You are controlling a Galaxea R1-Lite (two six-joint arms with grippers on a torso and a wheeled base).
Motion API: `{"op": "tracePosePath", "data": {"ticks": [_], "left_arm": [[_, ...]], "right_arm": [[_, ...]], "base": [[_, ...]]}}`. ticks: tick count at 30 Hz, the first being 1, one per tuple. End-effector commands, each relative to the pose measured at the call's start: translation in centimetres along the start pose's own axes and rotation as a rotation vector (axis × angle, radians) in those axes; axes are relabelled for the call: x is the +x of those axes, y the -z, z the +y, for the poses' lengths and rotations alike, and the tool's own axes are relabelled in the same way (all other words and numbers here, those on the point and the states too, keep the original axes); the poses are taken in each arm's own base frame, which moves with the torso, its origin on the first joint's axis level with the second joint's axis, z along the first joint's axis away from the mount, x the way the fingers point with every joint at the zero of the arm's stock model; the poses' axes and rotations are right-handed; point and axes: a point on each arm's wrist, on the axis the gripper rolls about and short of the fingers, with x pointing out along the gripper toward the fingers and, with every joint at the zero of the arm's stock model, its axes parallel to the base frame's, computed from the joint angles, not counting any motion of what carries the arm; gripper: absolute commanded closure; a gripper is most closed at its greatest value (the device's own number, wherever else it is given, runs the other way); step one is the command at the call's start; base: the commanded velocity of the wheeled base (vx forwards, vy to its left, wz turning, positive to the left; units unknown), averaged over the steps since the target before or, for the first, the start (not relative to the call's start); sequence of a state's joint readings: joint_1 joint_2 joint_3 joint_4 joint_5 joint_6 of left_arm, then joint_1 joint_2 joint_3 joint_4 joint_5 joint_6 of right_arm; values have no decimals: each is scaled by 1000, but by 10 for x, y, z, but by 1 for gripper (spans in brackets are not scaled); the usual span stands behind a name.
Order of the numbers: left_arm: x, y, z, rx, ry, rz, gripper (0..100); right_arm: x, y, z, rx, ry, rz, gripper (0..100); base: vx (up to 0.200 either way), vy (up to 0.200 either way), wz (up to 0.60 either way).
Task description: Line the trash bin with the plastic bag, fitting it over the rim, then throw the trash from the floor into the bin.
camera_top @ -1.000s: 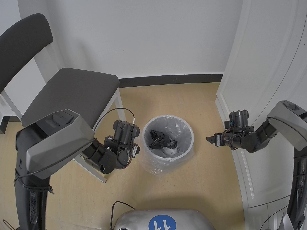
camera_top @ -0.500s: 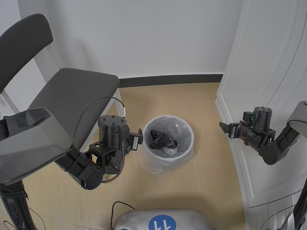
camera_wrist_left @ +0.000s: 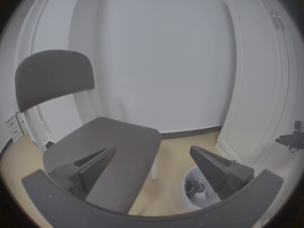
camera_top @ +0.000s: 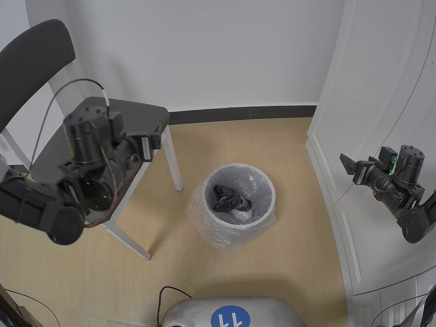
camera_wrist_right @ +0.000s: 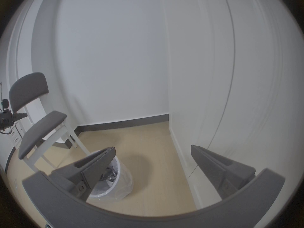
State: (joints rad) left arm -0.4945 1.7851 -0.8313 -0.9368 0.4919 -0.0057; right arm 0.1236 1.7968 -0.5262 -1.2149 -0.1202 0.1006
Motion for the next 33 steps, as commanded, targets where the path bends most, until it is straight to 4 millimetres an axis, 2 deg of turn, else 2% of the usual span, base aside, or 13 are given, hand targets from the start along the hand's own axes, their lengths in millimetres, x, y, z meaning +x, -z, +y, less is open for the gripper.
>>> {"op": "tracePosePath", "data": {"ticks": [1, 5, 7, 8, 10, 11, 14, 15, 16, 19, 25, 33], "left_arm": [[-32, -54, 32, -61, -46, -115, 0], [-52, -73, 51, -74, -78, -142, 0], [-55, -77, 54, -77, -86, -151, 0], [-62, -84, 63, -90, -107, -171, 0], [-65, -86, 66, -98, -112, -182, 0], [-72, -90, 69, -109, -113, -189, 0], [-85, -95, 75, -113, -117, -195, 0], [-85, -95, 75, -113, -117, -195, 0], [-96, -98, 80, -114, -120, -199, 0], [-108, -102, 89, -116, -141, -207, 0], [-135, -107, 105, -130, -176, -248, 0], [-163, -97, 122, -132, -235, -271, 0]], "right_arm": [[-32, -39, -12, 21, 31, -135, 0], [-53, -59, -14, 35, 36, -196, 0], [-58, -63, -14, 36, 34, -201, 0], [-73, -75, -11, 39, 20, -202, 0], [-80, -81, -9, 47, 11, -201, 0], [-92, -89, -5, 62, -10, -199, 0], [-107, -97, -3, 72, -8, -202, 0], [-107, -97, -3, 72, -8, -202, 0], [-116, -100, -4, 76, 10, -219, 0], [-131, -103, -6, 85, 16, -253, 0], [-178, -100, -12, 117, -2, -315, 0], [-230, -94, -20, 116, 13, -309, 0]], "base": [[0, 0, 0], [0, 0, 0], [0, 0, 0], [0, 0, 0], [0, 0, 0], [0, 0, 0], [0, 0, 0], [0, 0, 0], [0, 0, 0], [0, 0, 0], [0, 0, 0], [0, 0, 0]]}}
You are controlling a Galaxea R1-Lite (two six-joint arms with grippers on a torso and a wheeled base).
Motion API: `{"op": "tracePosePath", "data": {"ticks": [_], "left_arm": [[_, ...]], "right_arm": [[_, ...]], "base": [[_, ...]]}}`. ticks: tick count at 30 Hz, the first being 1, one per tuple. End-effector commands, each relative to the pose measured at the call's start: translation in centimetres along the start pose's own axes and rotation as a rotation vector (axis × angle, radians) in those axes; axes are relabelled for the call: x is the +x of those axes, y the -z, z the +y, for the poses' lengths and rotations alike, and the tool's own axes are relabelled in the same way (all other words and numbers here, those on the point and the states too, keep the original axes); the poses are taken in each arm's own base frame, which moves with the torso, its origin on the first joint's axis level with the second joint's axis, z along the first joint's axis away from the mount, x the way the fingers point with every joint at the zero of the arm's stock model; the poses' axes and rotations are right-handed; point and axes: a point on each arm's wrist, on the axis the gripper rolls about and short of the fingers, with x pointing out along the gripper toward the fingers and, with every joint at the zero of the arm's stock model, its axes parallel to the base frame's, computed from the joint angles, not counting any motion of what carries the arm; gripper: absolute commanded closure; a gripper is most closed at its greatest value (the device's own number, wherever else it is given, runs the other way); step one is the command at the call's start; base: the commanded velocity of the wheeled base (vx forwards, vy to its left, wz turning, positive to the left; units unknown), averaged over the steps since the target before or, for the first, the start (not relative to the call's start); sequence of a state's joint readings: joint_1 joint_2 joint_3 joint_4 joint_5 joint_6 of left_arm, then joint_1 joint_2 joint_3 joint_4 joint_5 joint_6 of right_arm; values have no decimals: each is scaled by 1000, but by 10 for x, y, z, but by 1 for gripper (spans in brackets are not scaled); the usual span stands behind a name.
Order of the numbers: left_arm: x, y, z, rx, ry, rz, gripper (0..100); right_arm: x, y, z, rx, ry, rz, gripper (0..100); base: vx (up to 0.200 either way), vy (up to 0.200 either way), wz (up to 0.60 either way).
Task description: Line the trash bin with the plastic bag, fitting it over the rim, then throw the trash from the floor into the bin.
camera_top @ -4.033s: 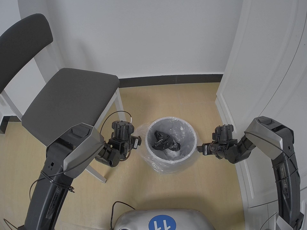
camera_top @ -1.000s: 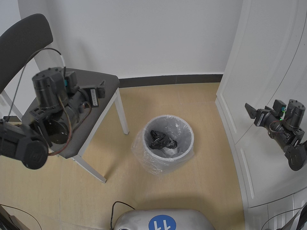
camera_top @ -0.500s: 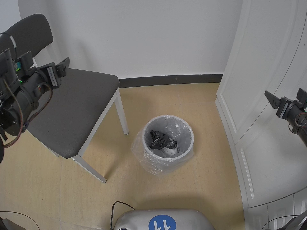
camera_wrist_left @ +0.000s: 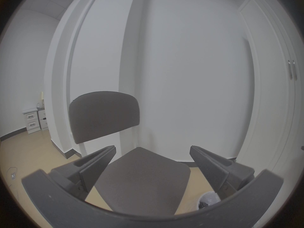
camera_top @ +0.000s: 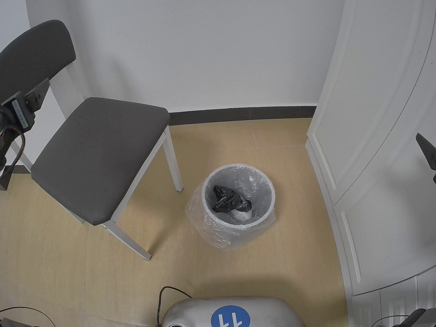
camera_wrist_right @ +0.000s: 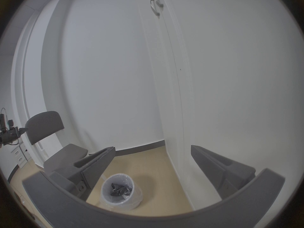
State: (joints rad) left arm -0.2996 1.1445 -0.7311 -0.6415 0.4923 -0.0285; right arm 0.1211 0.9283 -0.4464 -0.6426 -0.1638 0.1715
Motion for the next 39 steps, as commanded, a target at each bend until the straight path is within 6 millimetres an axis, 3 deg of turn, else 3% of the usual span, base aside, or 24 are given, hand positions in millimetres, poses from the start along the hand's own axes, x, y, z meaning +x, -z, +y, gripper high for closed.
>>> {"op": "tracePosePath", "data": {"ticks": [1, 5, 12, 27, 34, 39], "left_arm": [[-27, -8, 21, -13, -45, -53, 0], [-37, -12, 27, -1, -64, -37, 0], [-76, -26, 46, 15, -80, -10, 0], [-153, -33, 79, 56, -180, 22, 0], [-183, -35, 89, 62, -196, 30, 0], [-200, -31, 94, 67, -198, 40, 0]], "right_arm": [[-46, -12, -6, 16, -5, -92, 0], [-60, -13, -10, 11, 23, -111, 0], [-96, -16, -14, -6, 58, -138, 0], [-174, 6, -24, -5, 59, -168, 0], [-199, 22, -28, -25, 73, -173, 0], [-203, 23, -27, -39, 82, -184, 0]], "base": [[0, 0, 0], [0, 0, 0], [0, 0, 0], [0, 0, 0], [0, 0, 0], [0, 0, 0]]}}
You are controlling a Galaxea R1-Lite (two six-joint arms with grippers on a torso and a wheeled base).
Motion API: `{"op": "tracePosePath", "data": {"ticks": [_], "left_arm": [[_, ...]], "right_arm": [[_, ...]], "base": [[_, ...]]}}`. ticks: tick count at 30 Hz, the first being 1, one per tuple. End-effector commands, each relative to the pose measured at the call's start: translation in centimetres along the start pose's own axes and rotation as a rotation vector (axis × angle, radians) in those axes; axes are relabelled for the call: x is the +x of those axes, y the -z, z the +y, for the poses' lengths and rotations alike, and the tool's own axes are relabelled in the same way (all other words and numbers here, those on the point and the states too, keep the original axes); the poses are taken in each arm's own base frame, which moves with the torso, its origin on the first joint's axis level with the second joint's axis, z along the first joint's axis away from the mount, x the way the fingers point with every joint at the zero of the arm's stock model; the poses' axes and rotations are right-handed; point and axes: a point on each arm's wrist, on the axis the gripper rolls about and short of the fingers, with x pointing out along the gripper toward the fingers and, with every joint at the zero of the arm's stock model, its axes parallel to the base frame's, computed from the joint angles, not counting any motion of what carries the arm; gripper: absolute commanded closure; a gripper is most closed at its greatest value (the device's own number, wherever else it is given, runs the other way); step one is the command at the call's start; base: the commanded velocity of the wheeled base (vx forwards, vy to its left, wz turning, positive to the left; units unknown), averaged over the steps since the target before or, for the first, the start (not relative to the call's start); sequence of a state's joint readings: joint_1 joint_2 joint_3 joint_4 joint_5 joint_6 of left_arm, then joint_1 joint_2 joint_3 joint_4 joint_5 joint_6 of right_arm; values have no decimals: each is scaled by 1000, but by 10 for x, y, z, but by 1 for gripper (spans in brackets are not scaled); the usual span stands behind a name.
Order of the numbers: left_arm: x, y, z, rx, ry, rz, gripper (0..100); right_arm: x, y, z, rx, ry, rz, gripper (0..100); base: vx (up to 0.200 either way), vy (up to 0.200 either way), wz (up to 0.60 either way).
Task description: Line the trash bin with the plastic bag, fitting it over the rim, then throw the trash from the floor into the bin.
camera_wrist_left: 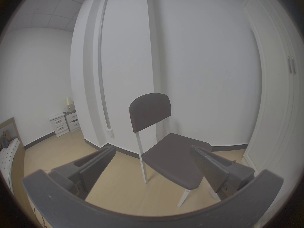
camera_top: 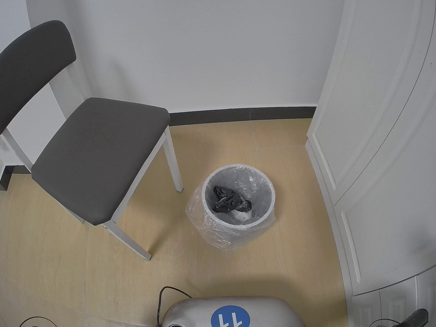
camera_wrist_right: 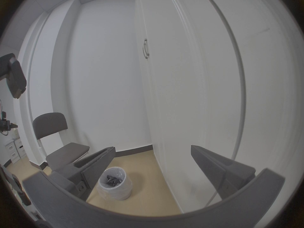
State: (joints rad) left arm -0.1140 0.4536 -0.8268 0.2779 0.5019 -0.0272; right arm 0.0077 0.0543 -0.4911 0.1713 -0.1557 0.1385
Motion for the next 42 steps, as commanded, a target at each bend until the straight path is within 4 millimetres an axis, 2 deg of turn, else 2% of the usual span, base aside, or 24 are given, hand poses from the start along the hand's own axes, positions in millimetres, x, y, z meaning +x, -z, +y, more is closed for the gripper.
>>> {"op": "tracePosePath", "data": {"ticks": [1, 6, 8, 12, 18, 25, 27, 33, 39, 42], "left_arm": [[-22, 2, 12, -27, -5, -50, 0], [-33, 11, 16, -19, -27, -40, 0], [-42, 23, 20, -10, -40, -11, 0], [-48, 34, 22, -29, -52, 17, 0], [-64, 65, 27, -24, -88, 40, 0], [-69, 103, 28, -21, -104, 42, 0], [-66, 109, 27, -33, -105, 55, 0], [-62, 110, 24, -116, -72, 30, 0], [-50, 102, 17, -171, 63, -160, 0], [-35, 113, 9, -84, 122, -324, 0]], "right_arm": [[-12, -1, -1, 2, -1, -66, 0], [-14, -7, -1, -18, 9, -90, 0], [-15, -8, -2, -17, 44, -98, 0], [-14, -6, -3, -7, 72, -94, 0], [-14, -8, -3, 51, 101, -122, 0], [-14, -13, -3, 81, 94, -175, 0], [-15, -16, -2, 86, 87, -208, 0], [-16, -23, -2, 98, 107, -283, 0], [-19, -31, -2, 66, 148, -367, 0], [-23, -39, -2, 43, 143, -448, 0]], "base": [[0, 0, 0], [0, 0, 0], [0, 0, 0], [0, 0, 0], [0, 0, 0], [0, 0, 0], [0, 0, 0], [0, 0, 0], [0, 0, 0], [0, 0, 0]]}}
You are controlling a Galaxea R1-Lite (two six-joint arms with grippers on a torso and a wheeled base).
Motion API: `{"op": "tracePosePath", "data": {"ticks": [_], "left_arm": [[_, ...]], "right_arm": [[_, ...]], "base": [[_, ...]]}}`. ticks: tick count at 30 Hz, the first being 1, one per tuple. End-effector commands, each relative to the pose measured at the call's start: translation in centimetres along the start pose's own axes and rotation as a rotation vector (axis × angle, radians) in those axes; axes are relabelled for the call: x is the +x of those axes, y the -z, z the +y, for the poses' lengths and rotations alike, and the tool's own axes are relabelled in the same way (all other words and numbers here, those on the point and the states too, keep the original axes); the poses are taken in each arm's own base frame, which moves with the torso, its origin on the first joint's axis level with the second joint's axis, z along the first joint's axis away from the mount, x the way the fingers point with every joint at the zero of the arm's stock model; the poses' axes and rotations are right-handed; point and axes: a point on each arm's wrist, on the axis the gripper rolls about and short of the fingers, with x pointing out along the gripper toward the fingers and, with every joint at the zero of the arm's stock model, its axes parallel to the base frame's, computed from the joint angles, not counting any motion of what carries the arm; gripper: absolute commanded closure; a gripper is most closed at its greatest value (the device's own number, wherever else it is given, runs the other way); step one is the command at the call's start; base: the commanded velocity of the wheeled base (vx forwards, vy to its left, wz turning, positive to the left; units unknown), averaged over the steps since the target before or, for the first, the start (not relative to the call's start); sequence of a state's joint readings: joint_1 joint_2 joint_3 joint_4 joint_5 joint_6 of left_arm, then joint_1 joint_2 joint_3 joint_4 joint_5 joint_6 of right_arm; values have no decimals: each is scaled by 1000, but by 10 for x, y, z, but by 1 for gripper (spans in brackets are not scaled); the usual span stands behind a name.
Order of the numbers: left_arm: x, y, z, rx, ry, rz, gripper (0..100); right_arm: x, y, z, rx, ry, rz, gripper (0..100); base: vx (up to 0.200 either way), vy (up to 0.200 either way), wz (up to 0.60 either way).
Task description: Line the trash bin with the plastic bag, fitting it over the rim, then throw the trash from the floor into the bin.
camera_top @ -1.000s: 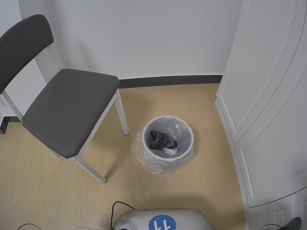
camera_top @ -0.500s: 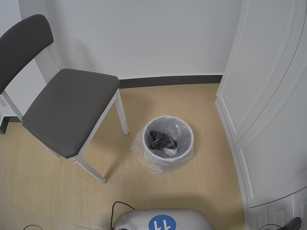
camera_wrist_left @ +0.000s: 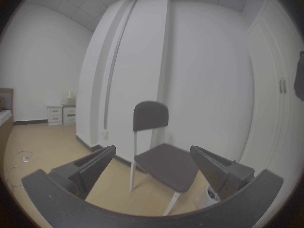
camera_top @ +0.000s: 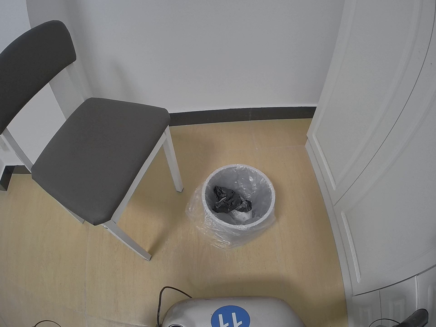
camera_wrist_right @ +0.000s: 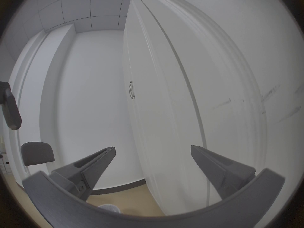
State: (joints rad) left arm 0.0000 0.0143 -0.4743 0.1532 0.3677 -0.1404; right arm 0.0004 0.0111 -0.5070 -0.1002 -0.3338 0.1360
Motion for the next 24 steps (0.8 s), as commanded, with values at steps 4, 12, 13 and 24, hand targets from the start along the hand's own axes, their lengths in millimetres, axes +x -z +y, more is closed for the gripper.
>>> {"op": "tracePosePath", "data": {"ticks": [4, 12, 13, 24], "left_arm": [[21, 53, -6, 177, 215, -223, 0], [23, 72, -5, 199, 251, -147, 0], [24, 76, -4, 189, 251, -104, 0], [24, 101, -1, 176, 239, 144, 0]], "right_arm": [[-4, -18, 1, -50, -17, -173, 0], [-4, -18, 3, -99, -92, -204, 0], [-3, -16, 3, -104, -109, -207, 0], [4, 43, 0, -197, -191, -204, 0]], "base": [[0, 0, 0], [0, 0, 0], [0, 0, 0], [0, 0, 0]]}}
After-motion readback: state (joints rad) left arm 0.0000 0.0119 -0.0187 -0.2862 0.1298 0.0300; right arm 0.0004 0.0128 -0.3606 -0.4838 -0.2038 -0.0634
